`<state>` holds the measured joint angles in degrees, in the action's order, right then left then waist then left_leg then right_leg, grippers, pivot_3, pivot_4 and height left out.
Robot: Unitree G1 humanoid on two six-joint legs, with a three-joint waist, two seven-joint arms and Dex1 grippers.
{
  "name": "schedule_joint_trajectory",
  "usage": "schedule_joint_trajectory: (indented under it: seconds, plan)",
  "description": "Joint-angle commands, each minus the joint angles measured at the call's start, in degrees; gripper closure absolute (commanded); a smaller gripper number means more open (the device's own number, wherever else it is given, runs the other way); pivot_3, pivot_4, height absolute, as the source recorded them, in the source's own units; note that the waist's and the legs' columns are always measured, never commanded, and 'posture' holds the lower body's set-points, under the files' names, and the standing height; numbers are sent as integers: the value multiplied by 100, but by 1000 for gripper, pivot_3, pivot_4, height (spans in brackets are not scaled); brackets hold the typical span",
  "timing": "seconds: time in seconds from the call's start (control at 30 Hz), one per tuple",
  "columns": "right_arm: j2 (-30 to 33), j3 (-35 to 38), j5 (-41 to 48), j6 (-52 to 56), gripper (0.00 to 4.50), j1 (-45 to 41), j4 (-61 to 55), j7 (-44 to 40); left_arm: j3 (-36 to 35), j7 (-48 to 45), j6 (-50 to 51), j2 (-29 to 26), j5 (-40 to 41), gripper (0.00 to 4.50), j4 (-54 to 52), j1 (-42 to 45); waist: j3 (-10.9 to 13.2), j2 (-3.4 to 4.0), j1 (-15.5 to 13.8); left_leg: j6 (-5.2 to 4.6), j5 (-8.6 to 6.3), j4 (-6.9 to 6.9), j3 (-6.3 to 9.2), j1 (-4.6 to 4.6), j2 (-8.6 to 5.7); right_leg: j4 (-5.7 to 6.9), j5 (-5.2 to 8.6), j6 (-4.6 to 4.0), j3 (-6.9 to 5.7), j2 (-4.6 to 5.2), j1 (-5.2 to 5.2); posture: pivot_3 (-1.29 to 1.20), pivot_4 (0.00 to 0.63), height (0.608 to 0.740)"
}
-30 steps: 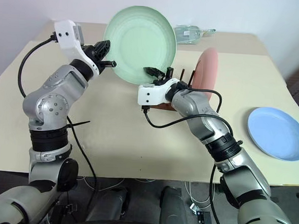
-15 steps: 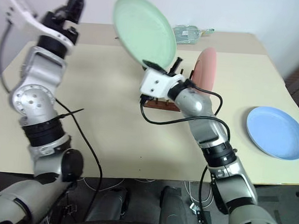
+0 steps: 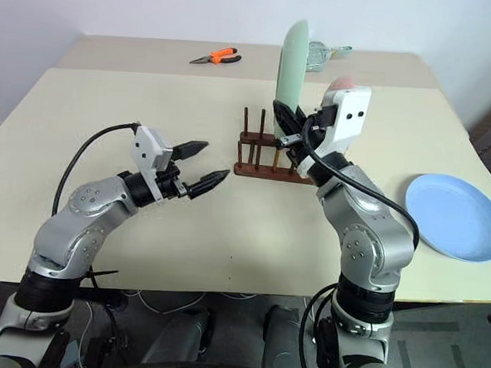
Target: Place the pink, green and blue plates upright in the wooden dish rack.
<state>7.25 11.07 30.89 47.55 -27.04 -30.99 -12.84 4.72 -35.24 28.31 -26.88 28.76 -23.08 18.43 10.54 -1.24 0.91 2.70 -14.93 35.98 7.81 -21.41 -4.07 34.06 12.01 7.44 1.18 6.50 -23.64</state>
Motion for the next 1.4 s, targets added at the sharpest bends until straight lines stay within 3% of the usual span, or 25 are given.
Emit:
schedule_joint_trajectory:
  seconds: [0.03,0.27,0.37,0.57,0.73,0.87,0.9,1.03,1.13,1.23,1.4]
  plan:
    - [22,50,158,-62,4500,-47,-132,135,46,-137,104,-19,104,427,-281,6,0,0,-4,0,0,1,0,0,0,0,0,1,0,0,0,0,150,740]
    - [-6,199,228,-124,4500,-321,449,443,97,-168,246,-7,91,427,-416,-31,0,0,-4,-1,0,2,0,0,0,0,0,1,-1,0,1,0,150,740]
    - [97,158,166,-210,3395,-441,662,447,136,-154,305,19,84,350,-470,-39,1,1,-4,-1,0,2,0,-1,-1,0,0,1,0,0,1,0,150,740]
    - [618,-237,-304,-647,452,-621,675,188,157,-135,384,54,69,350,-525,-50,1,1,-5,-1,0,3,0,-1,-1,-1,0,2,-1,0,2,0,150,740]
    - [1893,-671,-1174,-1450,452,-785,506,-521,203,-181,386,45,27,350,-501,-81,2,1,-16,-2,0,6,-2,-3,-3,-5,3,7,-1,2,6,0,150,740]
    - [2783,150,-1133,-1625,452,-832,737,-876,286,-258,314,45,-43,350,-405,-43,3,-1,-38,-4,-1,7,-1,-3,-3,-7,9,15,-3,3,11,0,150,740]
    - [2940,459,-1119,-1611,217,-844,878,-814,319,-287,291,48,-66,350,-372,-30,3,-2,-44,-4,-2,8,-1,-5,-4,-9,9,15,-3,5,12,0,150,740]
    - [3543,1341,-1476,-1584,217,-521,1534,-515,478,-430,197,99,-166,350,-220,32,3,-3,-58,-9,-4,10,-2,-6,-5,-22,9,10,-4,8,20,0,150,740]
    - [3997,1520,-1861,-1227,217,780,1756,-768,711,-578,87,216,-289,350,-36,154,-2,-9,-114,-14,-7,7,-3,-6,-4,-34,6,5,-7,8,25,0,150,740]
    - [4035,1490,-1900,-1034,217,1796,1622,-993,837,-698,4,315,-360,350,105,252,-2,9,-158,-24,-13,7,-8,-6,-4,-52,7,6,-8,9,33,0,150,740]
    - [3771,1258,-2009,-744,217,2502,1421,-880,911,-836,-56,397,-424,350,196,311,5,53,-76,-32,-16,18,-47,2,-4,-52,13,22,19,18,33,0,150,740]
